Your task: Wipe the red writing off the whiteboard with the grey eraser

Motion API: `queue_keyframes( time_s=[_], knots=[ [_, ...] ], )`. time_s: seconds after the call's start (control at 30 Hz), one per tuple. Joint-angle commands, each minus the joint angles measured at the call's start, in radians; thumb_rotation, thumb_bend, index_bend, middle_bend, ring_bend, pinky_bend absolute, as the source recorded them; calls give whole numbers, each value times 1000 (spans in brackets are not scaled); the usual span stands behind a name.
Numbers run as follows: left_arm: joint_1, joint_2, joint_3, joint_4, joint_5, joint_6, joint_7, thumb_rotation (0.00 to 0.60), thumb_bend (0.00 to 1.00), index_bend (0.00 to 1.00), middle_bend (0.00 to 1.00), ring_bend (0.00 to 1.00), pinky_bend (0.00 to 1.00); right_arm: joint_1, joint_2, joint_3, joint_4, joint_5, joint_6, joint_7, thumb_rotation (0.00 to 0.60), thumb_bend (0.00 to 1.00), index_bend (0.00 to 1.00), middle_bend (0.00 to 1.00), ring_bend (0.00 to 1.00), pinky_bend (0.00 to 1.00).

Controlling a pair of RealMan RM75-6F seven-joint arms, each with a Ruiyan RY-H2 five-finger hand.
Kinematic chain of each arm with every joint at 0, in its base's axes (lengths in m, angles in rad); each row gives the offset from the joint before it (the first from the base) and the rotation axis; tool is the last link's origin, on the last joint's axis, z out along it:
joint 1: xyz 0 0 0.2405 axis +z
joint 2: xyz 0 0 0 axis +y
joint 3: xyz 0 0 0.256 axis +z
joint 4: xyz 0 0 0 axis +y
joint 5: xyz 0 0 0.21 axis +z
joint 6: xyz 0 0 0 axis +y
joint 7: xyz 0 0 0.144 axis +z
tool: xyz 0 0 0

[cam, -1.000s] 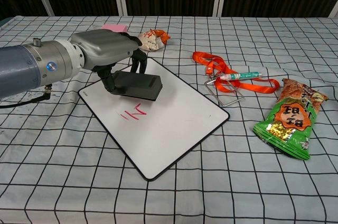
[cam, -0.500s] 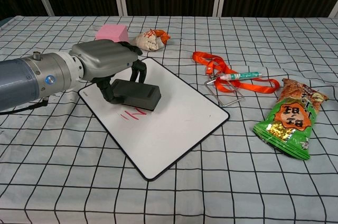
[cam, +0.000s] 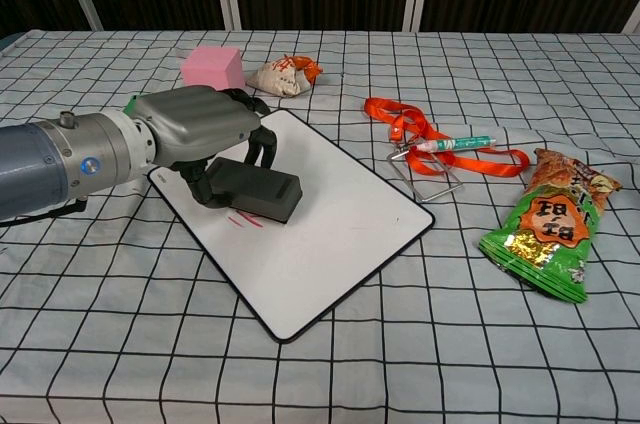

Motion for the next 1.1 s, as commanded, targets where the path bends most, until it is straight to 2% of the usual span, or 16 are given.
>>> queue_keyframes(
  time_s=[0.03, 0.33, 0.43, 0.7, 1.1],
  knots=[
    [2, 16, 13, -27, 15, -1, -4, 600, 309, 385, 433, 0, 0, 0, 0, 0, -1, 0, 0, -1, 600, 185, 44, 113, 198, 212],
    [14, 87, 79, -128, 51, 2, 34, 600, 309, 384, 433, 0, 0, 0, 0, 0, -2, 0, 1, -4, 600, 185, 44, 113, 198, 212],
    [13, 95, 87, -141, 46, 3, 51, 600, 309, 383, 433, 0, 0, 0, -1, 1, -5, 0, 2, -5, 600, 185, 44, 113, 198, 212],
    [0, 68, 71, -132, 48, 25, 84, 600, 309, 383, 432, 0, 0, 0, -1, 2, -5, 4, 0, -5, 600, 186, 44, 113, 198, 212],
    [-44, -8, 26, -15, -74, 14, 161, 600, 309, 383, 431, 0, 0, 0, -1, 2, -3, 4, -1, -3, 600, 188, 45, 113, 198, 212]
  ],
)
